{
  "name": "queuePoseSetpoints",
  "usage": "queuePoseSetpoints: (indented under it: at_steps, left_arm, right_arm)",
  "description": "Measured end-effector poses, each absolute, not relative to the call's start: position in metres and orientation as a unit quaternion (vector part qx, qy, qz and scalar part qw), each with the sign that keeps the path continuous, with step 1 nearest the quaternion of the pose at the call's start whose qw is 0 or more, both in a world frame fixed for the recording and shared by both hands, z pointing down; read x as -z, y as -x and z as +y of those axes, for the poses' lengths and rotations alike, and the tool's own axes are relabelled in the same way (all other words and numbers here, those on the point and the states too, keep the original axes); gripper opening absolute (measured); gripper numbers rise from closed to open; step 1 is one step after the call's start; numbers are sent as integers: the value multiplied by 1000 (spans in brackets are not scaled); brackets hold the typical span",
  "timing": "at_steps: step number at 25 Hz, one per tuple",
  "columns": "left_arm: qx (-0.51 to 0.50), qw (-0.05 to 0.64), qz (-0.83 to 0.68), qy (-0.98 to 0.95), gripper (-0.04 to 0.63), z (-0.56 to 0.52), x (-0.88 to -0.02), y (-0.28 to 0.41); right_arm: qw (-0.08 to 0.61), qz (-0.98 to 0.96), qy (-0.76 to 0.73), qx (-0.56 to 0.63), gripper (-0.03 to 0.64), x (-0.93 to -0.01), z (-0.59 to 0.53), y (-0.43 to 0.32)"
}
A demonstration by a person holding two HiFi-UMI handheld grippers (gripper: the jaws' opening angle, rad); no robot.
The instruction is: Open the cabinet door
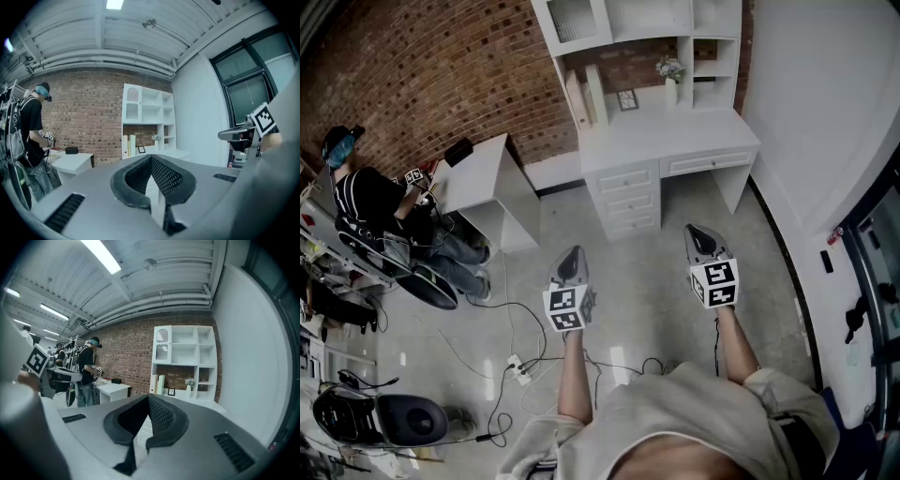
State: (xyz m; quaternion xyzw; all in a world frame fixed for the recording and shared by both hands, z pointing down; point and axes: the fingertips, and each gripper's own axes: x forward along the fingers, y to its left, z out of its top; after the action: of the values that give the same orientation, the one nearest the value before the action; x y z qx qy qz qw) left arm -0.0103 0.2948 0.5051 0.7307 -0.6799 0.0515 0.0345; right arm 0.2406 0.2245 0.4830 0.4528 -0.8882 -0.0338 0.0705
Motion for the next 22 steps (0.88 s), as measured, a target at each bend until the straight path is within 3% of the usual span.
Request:
queuePoseSetpoints:
  at_steps: [22]
  left_arm:
    - [-56,40,-682,-728,26,269,-522,-53]
  right_arm:
    - [62,-903,-422,57,14,-499,200,-271]
